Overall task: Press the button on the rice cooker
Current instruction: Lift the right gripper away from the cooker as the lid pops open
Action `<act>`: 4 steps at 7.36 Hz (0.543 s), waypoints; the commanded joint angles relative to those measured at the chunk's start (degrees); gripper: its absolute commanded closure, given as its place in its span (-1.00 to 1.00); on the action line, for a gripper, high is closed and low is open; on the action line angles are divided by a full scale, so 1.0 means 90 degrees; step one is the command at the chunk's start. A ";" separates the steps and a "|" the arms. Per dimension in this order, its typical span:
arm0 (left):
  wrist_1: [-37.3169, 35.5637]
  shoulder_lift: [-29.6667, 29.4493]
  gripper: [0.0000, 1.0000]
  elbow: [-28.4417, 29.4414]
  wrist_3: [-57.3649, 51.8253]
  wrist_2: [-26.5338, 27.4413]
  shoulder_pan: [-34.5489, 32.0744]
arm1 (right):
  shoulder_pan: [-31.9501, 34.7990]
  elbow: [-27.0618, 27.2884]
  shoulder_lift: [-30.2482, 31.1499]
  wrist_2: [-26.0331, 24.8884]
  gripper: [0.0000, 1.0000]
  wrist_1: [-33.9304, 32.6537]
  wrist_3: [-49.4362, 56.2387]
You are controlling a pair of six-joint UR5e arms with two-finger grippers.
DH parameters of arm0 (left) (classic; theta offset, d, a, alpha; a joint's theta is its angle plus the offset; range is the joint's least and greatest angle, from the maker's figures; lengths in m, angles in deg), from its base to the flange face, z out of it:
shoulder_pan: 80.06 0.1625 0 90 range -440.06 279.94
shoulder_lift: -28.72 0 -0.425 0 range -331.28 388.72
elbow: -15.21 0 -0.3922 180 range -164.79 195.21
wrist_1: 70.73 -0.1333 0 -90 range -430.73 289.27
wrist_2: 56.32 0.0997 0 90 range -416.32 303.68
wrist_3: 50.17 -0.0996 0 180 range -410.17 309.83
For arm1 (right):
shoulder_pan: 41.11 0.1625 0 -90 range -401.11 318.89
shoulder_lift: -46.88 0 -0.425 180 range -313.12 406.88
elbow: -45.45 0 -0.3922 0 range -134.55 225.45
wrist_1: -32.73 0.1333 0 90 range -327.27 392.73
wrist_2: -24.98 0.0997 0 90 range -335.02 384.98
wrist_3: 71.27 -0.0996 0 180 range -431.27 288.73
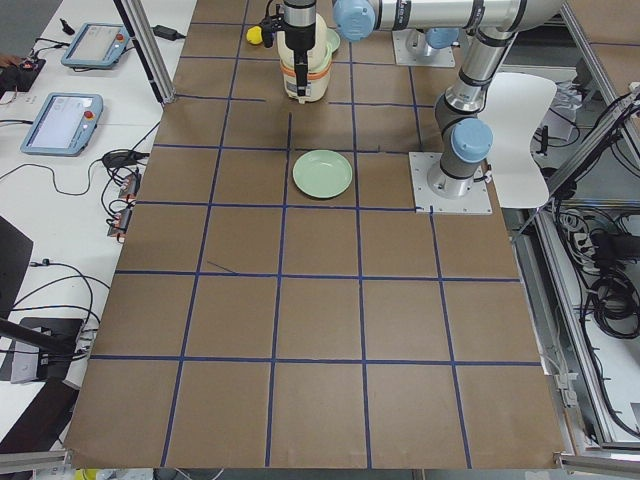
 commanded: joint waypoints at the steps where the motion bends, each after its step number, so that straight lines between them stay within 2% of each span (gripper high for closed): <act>1: 0.0000 0.0000 -1.00 -0.0003 0.0000 0.0000 0.0000 | -0.0095 0.0146 0.0156 0.0020 -0.99 0.0180 0.0111; 4: 0.0000 0.0000 -1.00 -0.0003 0.0000 0.0000 0.0000 | -0.0251 0.0391 0.0165 0.0040 -0.99 -0.0103 0.0228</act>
